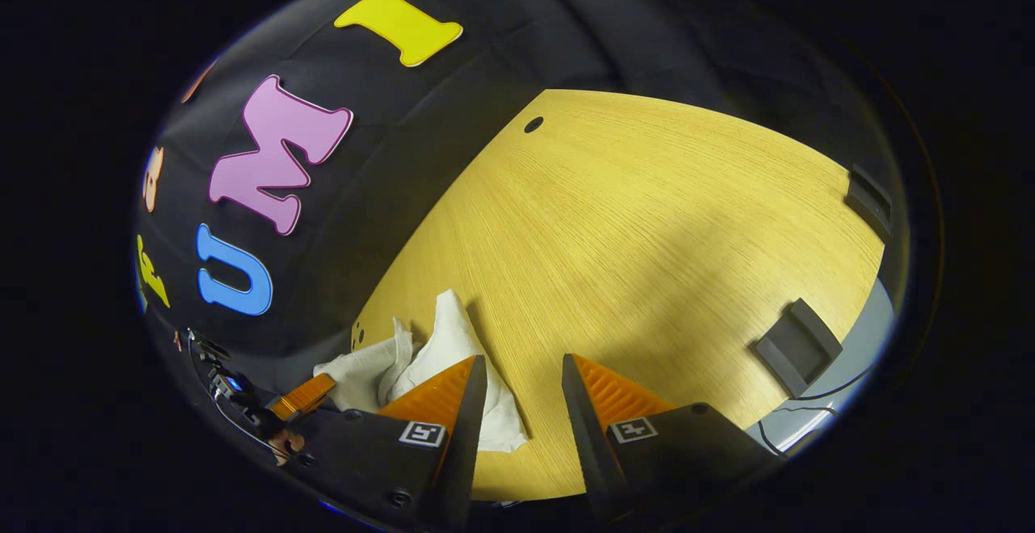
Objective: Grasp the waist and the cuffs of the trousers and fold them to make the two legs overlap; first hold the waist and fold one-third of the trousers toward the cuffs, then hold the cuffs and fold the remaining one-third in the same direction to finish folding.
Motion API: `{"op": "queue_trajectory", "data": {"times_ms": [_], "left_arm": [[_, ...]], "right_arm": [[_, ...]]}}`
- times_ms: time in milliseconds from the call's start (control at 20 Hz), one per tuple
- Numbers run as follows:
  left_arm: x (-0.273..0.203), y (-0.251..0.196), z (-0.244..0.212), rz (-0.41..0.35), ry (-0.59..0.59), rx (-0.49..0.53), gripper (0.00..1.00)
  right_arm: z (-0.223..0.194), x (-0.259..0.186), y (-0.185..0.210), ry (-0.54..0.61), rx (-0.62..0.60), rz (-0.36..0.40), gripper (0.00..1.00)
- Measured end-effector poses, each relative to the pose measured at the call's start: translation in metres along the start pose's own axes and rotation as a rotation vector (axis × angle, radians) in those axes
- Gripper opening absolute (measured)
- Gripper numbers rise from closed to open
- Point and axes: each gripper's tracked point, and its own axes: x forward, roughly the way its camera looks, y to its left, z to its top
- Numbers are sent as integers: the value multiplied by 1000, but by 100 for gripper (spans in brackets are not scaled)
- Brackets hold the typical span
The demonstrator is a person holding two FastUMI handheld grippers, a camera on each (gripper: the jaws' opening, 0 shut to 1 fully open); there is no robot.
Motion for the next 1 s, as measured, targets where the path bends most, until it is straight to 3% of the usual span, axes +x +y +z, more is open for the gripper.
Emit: {"op": "queue_trajectory", "data": {"times_ms": [400, 450, 550, 850, 1000], "left_arm": [[20, -41, -76, -107, 235, -7, 9], [16, -47, -83, -137, 264, -22, 17], [12, -52, -88, -161, 282, -42, 65], [-20, -85, -73, -316, 229, 31, 69], [-42, -116, -67, -453, 207, 72, 69]], "right_arm": [[-4, -4, -11, 9, 6, -25, 59], [-5, -3, -13, 13, 4, -28, 59], [-7, -1, -12, 21, 3, -28, 59], [-12, 8, -4, 48, -18, -21, 58], [-14, 12, -1, 56, -24, -18, 59]]}}
